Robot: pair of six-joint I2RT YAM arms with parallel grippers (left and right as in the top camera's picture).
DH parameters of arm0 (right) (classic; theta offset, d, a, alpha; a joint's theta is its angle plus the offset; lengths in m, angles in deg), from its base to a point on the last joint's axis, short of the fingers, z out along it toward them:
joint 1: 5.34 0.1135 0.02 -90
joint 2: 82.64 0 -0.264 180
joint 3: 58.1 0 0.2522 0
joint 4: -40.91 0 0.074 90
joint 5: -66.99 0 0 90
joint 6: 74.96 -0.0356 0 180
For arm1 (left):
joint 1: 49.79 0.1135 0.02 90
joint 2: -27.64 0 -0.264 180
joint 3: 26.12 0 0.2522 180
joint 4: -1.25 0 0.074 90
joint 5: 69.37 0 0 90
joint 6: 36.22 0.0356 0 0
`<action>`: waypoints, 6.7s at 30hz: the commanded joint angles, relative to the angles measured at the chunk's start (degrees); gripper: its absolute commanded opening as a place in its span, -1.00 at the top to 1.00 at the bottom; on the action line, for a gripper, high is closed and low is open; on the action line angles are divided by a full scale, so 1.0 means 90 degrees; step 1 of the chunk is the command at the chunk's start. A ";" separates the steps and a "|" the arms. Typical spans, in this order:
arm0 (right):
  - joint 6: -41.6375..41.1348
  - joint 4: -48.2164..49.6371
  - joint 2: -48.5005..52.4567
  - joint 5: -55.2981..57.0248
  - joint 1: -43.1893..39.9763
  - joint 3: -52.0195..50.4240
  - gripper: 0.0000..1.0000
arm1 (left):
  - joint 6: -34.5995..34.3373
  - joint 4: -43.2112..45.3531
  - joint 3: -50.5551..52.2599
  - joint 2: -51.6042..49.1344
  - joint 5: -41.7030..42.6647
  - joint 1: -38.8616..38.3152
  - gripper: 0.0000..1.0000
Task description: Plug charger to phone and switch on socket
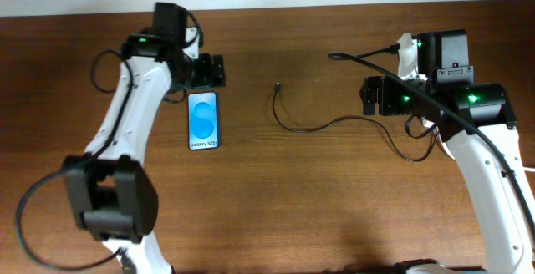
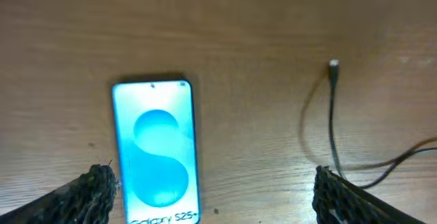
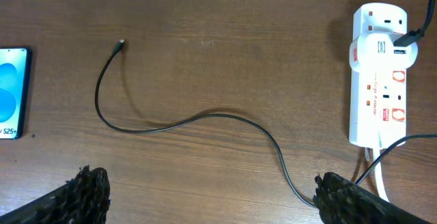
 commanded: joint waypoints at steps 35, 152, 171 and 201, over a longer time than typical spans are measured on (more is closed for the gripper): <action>0.0044 -0.0085 0.0041 -0.0015 -0.0029 0.0134 -0.97 | 0.0306 0.0508 0.0945 -0.1440 -0.1005 -0.0039 -0.93; -0.3648 0.2934 0.1535 -0.2535 0.0661 0.0165 0.92 | -0.2283 -0.0019 -0.0916 -0.1438 0.6088 0.0029 -0.87; -0.9185 0.5435 0.2441 0.0027 0.2623 0.0153 0.92 | -0.5540 0.2089 -0.0916 -0.1435 0.7446 0.0257 -0.72; -0.9469 0.5731 0.2438 -0.0177 0.2832 0.0153 0.92 | -0.7419 0.4197 -0.0916 -0.1435 0.6836 -0.0172 1.00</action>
